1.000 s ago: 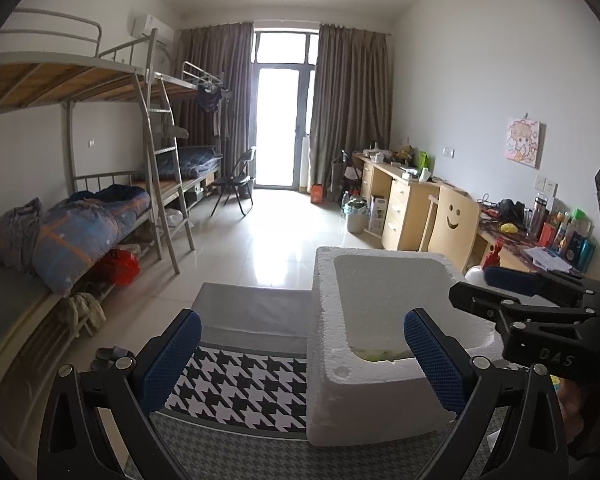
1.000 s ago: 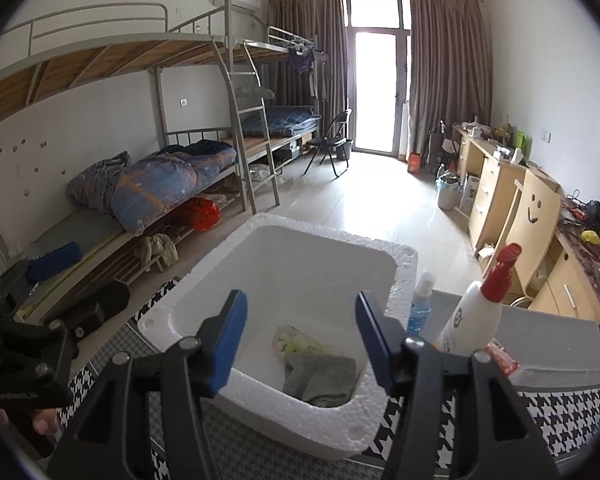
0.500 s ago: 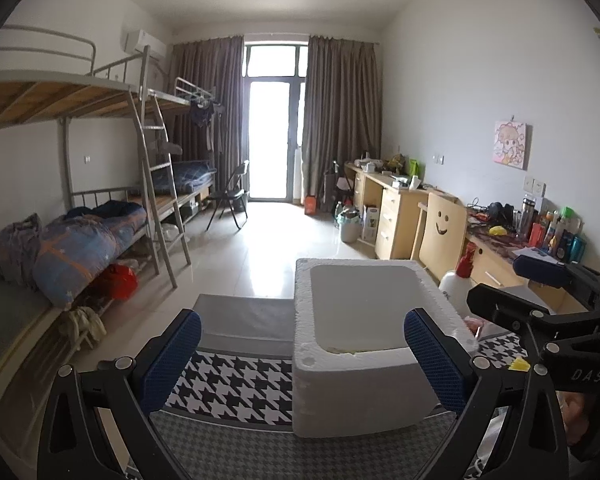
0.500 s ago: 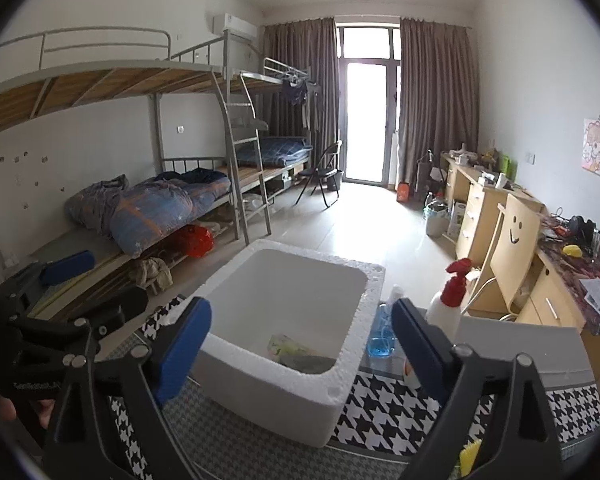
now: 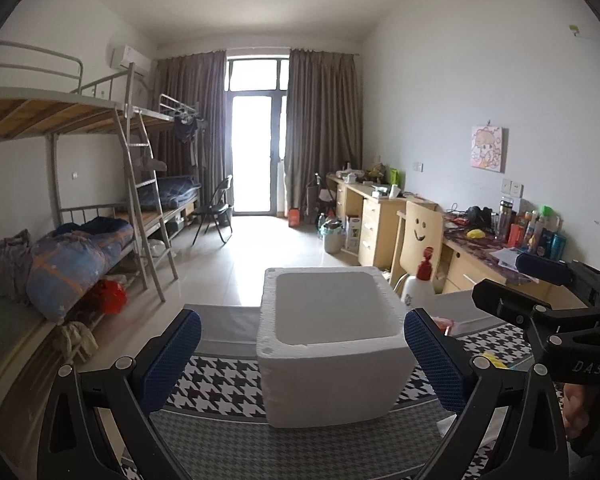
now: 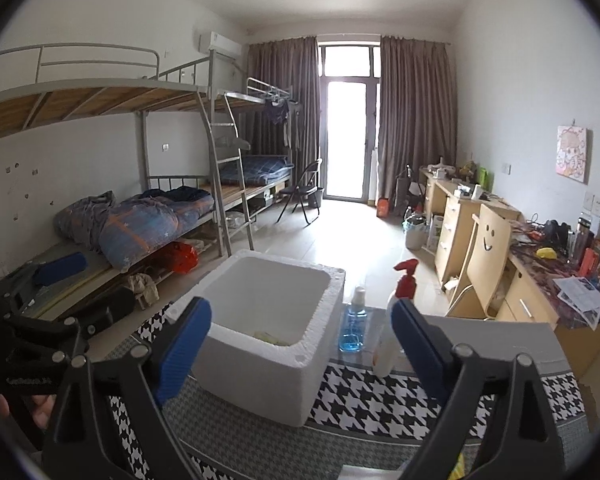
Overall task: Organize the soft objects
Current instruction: 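Move both grippers away from the foam box back over the table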
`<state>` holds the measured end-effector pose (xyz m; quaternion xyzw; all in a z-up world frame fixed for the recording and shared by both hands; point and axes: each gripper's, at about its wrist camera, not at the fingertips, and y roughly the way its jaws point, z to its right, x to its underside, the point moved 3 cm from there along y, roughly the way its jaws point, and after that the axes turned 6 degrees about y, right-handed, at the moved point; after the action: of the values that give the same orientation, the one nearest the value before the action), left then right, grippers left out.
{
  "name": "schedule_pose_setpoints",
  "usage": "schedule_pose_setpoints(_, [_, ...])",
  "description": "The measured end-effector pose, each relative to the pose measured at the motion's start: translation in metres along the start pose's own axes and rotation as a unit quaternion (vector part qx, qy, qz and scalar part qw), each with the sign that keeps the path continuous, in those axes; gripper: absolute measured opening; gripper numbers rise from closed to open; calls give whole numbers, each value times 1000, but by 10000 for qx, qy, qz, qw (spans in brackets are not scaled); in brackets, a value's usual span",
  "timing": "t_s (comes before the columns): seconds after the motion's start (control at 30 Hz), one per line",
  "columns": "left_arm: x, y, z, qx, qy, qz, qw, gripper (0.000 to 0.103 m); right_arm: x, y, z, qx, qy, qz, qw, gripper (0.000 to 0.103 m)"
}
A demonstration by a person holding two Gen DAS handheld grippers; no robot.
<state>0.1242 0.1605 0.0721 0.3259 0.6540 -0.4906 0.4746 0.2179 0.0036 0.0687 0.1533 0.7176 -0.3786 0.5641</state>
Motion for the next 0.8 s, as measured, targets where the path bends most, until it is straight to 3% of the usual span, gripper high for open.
schedule_pose_setpoints(0.8, [13, -36, 47, 455, 191, 118, 9987, 102, 27, -63, 28, 325, 67, 246, 9991, 94])
